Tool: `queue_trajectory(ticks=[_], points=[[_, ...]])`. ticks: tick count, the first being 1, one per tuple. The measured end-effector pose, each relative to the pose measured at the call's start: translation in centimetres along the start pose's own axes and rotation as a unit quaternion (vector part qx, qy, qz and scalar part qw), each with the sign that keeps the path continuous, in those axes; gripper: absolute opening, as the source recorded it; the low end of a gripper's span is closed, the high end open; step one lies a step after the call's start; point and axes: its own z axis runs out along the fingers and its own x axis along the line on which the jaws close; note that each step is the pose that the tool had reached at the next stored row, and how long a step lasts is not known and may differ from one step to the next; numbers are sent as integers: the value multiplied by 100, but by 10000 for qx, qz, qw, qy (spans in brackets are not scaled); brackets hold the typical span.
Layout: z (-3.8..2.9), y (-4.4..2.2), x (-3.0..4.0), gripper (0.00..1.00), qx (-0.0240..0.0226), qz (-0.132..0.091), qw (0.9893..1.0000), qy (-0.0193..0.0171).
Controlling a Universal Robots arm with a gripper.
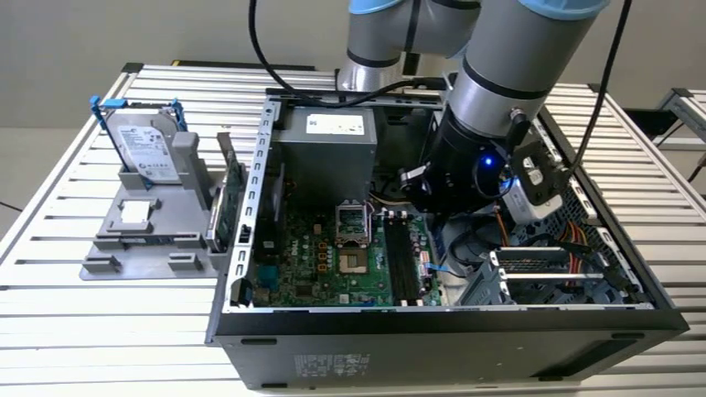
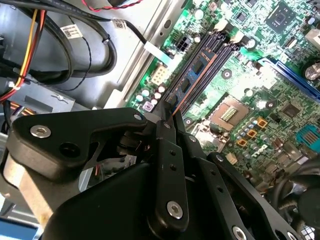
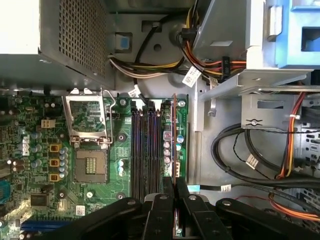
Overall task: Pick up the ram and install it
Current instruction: 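Insert the ram into the slot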
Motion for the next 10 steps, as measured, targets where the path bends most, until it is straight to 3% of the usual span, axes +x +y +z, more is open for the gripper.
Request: queue_trajectory(ticks=[10], points=[[60,-9,23,0,0,-3,10000,0]])
